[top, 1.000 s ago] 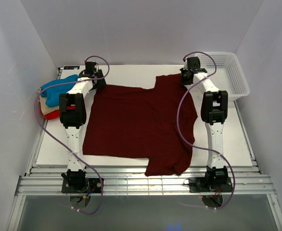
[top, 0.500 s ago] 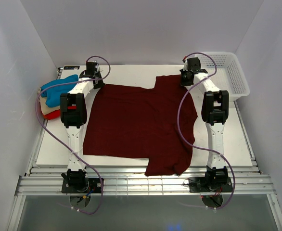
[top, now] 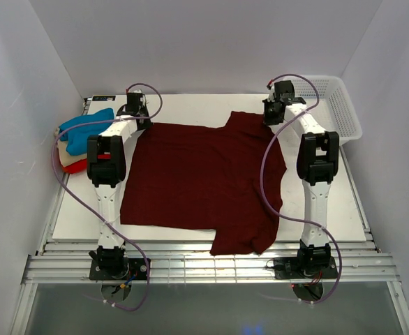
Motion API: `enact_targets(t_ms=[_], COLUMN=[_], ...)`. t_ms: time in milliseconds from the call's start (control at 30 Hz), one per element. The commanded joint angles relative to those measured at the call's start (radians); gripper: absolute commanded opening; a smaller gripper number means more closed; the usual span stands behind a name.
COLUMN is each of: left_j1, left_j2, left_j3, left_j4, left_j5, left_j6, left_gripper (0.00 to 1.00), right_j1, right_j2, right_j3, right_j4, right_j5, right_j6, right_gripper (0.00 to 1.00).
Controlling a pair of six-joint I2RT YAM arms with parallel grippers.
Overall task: Fold and stack the t-shirts
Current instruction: Grap the side of the flattened tshirt furthest away from the robot with both arms
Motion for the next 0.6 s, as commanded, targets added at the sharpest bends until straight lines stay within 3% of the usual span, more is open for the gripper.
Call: enact_targets(t_ms=[0,567], left_j1=[-0.004,-0.003], left_j2=[-0.162,-0.553], left_j3=[-0.062,-0.538], left_j4=[0.032,0.168], left_j5=[-0.024,-0.059], left_j6=[0.023,0.004], left_gripper=[0.01,0.00], right_j1=[0.002,0.088], right_j2=[-0.147,-0.517], right_j3=[-0.067,-0.479], right_j4=[-0.008,-0.072], right_j5=[-0.028,0.007], right_j6=[0.000,-0.002], right_gripper=[0.08,0.08])
